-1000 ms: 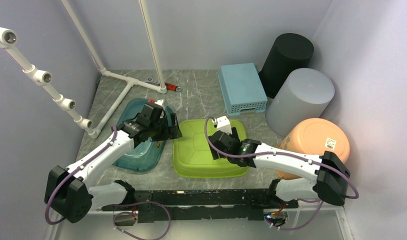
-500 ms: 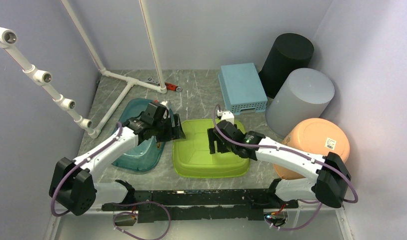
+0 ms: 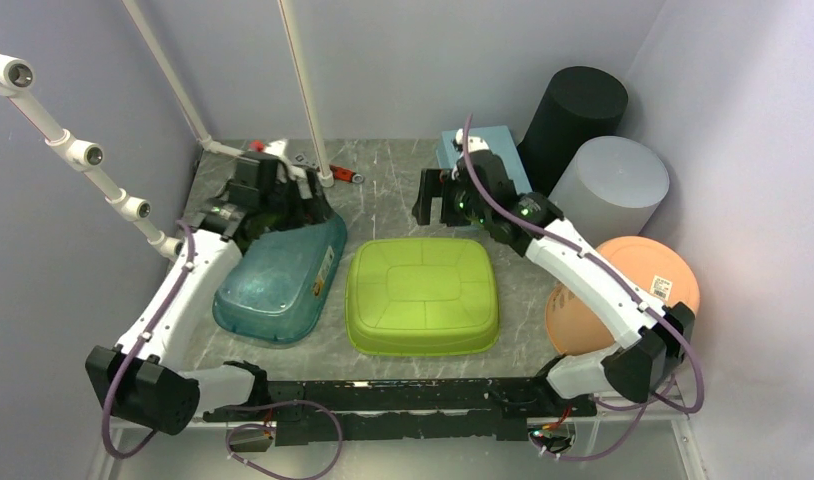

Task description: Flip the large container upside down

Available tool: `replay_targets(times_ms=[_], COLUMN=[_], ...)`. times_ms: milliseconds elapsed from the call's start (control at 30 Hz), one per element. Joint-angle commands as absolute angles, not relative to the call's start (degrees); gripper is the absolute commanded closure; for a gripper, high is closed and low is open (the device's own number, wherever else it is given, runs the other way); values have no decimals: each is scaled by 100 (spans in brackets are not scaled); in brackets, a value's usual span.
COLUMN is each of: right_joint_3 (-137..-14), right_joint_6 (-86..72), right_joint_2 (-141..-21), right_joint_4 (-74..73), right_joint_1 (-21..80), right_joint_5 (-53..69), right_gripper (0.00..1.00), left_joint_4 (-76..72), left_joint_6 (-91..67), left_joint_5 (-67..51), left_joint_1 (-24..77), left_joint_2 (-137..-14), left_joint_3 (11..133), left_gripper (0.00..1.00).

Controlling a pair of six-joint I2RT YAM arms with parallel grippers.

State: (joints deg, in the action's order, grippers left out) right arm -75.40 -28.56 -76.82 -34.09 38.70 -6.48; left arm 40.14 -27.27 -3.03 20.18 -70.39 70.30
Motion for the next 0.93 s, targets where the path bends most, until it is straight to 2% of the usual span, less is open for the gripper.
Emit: replay_targets(times_ms=[0, 200, 400, 667, 900], right_joint_3=[-8651, -9863, -10598, -9543, -9464], right_joint_6=[-2455, -2659, -2608, -2625, -2674], right_joint_2=[-7935, -8220, -8448, -7678, -7724], right_joint_4=[-4064, -4894, -5735, -5296, -5525], right_joint_1=[3681, 3271, 3158, 3043, 2571], right_joint_5=[-566, -1948, -3035, -2669, -2322], right_gripper=[0, 0, 0, 0, 0], left_joint_4=[4439, 5477, 5235, 5551, 5438], left_joint_6=[-2303, -1964, -2243, -2154, -2361], left_joint_5=[-679, -401, -23, 261, -24], left_joint_1=[1100, 905, 901, 568, 495], left_joint_2=[-6944, -6915, -6249, -6611, -6508], left_joint_3=[7578, 8455, 8034, 8068, 7946], left_gripper=[6, 6, 6, 6, 6])
